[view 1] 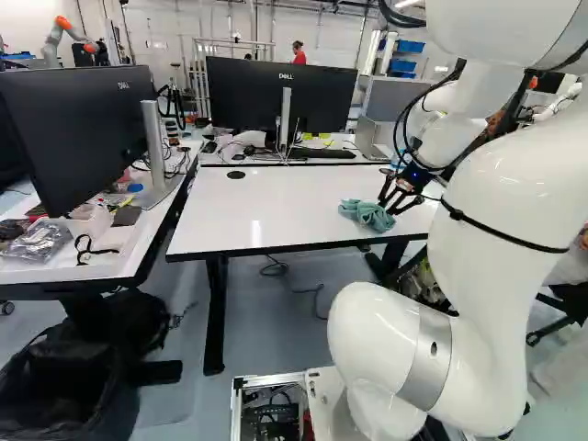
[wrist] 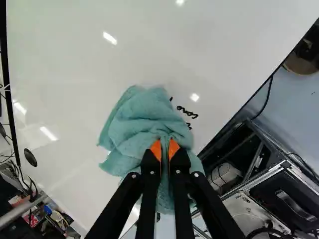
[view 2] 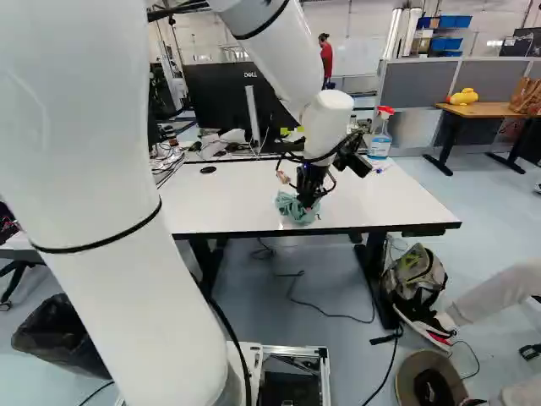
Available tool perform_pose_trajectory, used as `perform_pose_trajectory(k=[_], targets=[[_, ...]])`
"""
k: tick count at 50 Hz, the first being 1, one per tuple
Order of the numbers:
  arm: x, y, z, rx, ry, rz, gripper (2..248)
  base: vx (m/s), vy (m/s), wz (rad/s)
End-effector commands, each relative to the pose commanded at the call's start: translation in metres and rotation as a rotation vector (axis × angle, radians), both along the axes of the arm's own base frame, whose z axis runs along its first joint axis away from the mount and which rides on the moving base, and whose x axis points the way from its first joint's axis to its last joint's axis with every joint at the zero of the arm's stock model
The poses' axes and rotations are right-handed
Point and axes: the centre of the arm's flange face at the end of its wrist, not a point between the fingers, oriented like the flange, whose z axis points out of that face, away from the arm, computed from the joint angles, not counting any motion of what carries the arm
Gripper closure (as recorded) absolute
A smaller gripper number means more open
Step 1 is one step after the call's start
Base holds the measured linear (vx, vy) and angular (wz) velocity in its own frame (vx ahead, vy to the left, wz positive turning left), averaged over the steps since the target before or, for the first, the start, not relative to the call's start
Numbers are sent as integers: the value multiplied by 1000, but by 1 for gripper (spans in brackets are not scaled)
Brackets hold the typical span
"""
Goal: Clean the table with the green towel
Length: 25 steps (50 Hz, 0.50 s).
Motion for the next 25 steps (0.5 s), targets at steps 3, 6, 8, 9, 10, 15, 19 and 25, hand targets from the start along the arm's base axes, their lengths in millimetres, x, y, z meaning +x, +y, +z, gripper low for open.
perform_pose_trajectory(k=[3,6,8,9,10,15,19,25], targets=[[0,-1,0,0,0,-2,213,0,0,0],[0,-2,0,0,0,-4,213,0,0,0],[0,-3,0,0,0,-5,213,0,0,0],[0,-3,0,0,0,-6,213,0,0,0],[0,-3,0,0,0,-6,213,0,0,0],[0,-4,0,0,0,-8,213,0,0,0],[-2,-6,0,0,0,-12,213,0,0,0],[-10,-11,0,0,1,-31,213,0,0,0]])
